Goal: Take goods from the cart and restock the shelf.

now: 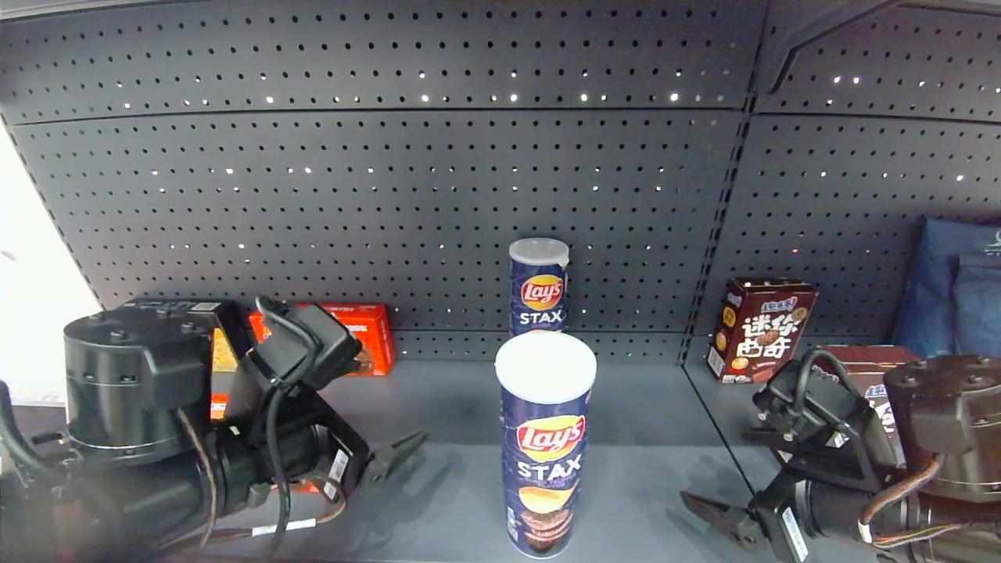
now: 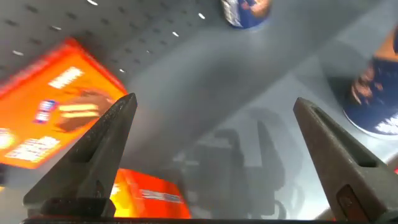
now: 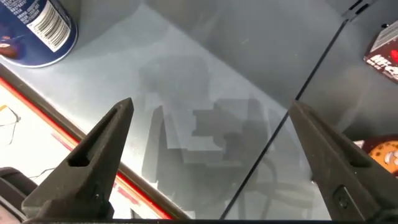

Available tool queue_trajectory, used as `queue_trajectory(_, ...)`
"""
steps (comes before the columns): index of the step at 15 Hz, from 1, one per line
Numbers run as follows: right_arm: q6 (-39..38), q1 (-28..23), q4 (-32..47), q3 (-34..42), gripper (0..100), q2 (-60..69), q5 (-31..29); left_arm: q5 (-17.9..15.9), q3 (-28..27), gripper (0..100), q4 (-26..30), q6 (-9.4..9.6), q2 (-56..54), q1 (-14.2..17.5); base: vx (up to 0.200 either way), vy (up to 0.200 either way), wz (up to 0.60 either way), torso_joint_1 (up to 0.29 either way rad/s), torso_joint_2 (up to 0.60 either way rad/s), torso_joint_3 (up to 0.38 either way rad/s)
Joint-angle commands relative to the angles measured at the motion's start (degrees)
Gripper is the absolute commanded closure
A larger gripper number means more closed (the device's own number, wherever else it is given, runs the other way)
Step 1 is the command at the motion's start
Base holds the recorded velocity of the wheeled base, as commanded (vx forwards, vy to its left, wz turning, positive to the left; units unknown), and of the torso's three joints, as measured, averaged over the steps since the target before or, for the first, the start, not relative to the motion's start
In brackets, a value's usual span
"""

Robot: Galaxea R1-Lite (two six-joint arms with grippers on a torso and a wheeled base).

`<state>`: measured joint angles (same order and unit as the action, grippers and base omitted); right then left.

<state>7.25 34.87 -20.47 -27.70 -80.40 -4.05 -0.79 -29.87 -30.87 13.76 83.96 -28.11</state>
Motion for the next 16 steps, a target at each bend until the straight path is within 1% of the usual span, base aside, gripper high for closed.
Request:
queue_trajectory(1, 0.04, 0.03, -0.01, 0.19, 0, 0.06, 0.0, -0.09, 0.16, 0, 0.1, -0.76, 2.79, -2.12, 0.0, 0.0, 0.0, 0.0, 0.0, 0.0)
queue_trajectory(3, 0.04, 0.03, -0.01, 0.19, 0, 0.06, 0.0, -0.7, 0.07, 0, 0.02, -1.28, 4.11, -3.09, 0.0, 0.0, 0.0, 0.0, 0.0, 0.0)
queue_trajectory(5, 0.04, 0.03, -0.01, 0.36, 0, 0.06, 0.09, -1.14, -0.37, 0, -0.16, -1.37, 5.08, -3.35, 0.0, 0.0, 0.0, 0.0, 0.0, 0.0)
queue_trajectory(8, 0.04, 0.03, -0.01, 0.36, 0, -0.2, 0.09, -1.49, -2.3, 0, -0.6, -1.37, 7.71, -4.94, 0.0, 0.0, 0.0, 0.0, 0.0, 0.0)
queue_trajectory(10, 0.04, 0.03, -0.01, 0.45, 0, -0.02, 0.09, -1.49, -3.71, 0, -0.6, -1.37, 9.12, -6.25, 0.0, 0.0, 0.0, 0.0, 0.0, 0.0)
queue_trajectory(11, 0.04, 0.03, -0.01, 0.54, 0, 0.15, 0.09, -1.49, -4.41, 0, -0.6, -1.37, 9.73, -7.48, 0.0, 0.0, 0.0, 0.0, 0.0, 0.0)
queue_trajectory(13, 0.04, -0.06, -0.01, 0.8, 0, 0.33, 0.09, -1.49, -4.76, 0, -0.6, -1.37, 9.82, -8.98, 0.0, 0.0, 0.0, 0.0, 0.0, 0.0)
queue_trajectory(16, 0.04, -0.59, -0.01, 1.59, 0, 0.5, 0.18, -1.49, -4.76, 0, -0.69, -1.37, 9.73, -9.24, 0.0, 0.0, 0.0, 0.0, 0.0, 0.0)
